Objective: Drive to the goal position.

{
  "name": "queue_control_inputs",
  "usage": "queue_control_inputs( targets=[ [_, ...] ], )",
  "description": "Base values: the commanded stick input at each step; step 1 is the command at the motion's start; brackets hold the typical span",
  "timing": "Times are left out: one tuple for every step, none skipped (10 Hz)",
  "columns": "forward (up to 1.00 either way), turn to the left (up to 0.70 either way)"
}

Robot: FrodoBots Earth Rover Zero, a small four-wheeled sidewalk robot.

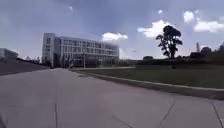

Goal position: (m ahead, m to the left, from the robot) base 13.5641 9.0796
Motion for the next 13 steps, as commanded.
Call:
queue_control_inputs(
  targets=[
    [0.7,0.0],
    [0.7,0.0],
    [0.7,0.26],
    [0.7,0.35],
    [0.7,0.21],
    [0.7,0.0],
    [0.7,0.0],
    [0.7,0.05],
    [0.7,0.31],
    [0.7,0.07],
    [0.7,0.0],
    [0.7,0.0],
    [0.7,0.0]
  ],
)
